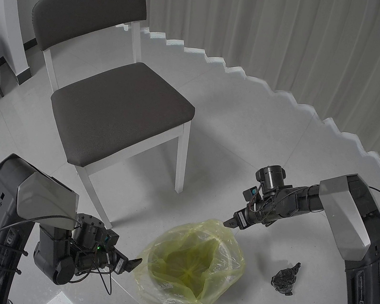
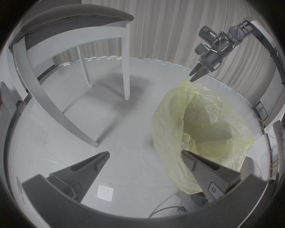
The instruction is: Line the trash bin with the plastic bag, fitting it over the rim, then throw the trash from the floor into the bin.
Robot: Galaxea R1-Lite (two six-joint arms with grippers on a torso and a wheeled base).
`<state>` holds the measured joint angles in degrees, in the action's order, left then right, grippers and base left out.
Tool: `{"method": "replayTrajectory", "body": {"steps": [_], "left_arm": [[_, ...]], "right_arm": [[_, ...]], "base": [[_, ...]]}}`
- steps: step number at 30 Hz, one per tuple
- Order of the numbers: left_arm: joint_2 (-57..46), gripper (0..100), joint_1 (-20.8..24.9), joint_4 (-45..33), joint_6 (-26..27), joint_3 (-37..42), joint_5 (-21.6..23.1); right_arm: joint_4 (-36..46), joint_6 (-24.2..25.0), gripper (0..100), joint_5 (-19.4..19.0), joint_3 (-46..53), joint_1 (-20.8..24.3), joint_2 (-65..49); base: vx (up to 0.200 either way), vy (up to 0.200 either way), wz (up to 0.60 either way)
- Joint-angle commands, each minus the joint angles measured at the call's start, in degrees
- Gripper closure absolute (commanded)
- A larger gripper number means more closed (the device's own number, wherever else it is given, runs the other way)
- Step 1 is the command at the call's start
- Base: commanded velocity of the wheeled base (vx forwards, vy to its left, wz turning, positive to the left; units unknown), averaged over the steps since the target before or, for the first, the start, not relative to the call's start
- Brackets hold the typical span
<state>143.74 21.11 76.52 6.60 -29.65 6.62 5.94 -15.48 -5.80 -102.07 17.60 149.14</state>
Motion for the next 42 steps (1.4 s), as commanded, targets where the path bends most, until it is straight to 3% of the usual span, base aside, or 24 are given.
{"method": "replayTrajectory", "body": {"steps": [1, 9, 25, 30, 31, 33, 34, 42], "left_arm": [[0.4, 0, 0.2, 0.0, 0.0, 0.0, 0.1], [1.1, 0, 0.2, 0.5, -0.1, 0.1, 0.1], [1.5, 0, 0.3, 2.8, -1.7, 0.1, 0.0], [1.5, 0, 0.4, 3.0, -1.7, 0.2, 0.0], [1.4, 0, 0.7, 3.1, -2.2, 0.8, 0.0], [1.4, 0, 0.7, 3.1, -2.2, 0.8, 0.0], [1.0, 0, 0.8, 4.9, -2.3, 2.5, 0.4], [2.4, 0, 0.6, 10.0, -2.6, 4.6, 0.4]], "right_arm": [[0.7, -0.1, 0, -0.3, -5.3, 0.1, 5.5], [3.4, 0.2, 0, -0.6, -12.4, 0.8, 9.7], [5.0, 0.8, 0, -0.7, -12.5, 0.2, 9.2], [5.9, 0.7, 0, -1.0, -11.2, -2.2, 5.9], [7.0, 0.8, 0, -3.2, -10.0, -4.4, 3.7], [7.0, 0.8, 0, -3.2, -10.0, -4.4, 3.7], [7.7, 0.7, 0, -3.6, -8.1, -6.7, 2.3], [7.2, 0.8, 0, -3.6, -11.5, -13.9, 6.7]], "base": [[0.0, 0.0, 0.0], [0.0, 0.0, 0.0], [0.0, 0.0, 0.0], [0.0, 0.0, 0.0], [0.0, 0.0, 0.0], [0.0, 0.0, 0.0], [0.0, 0.0, 0.0], [0.0, 0.0, 0.0]]}}
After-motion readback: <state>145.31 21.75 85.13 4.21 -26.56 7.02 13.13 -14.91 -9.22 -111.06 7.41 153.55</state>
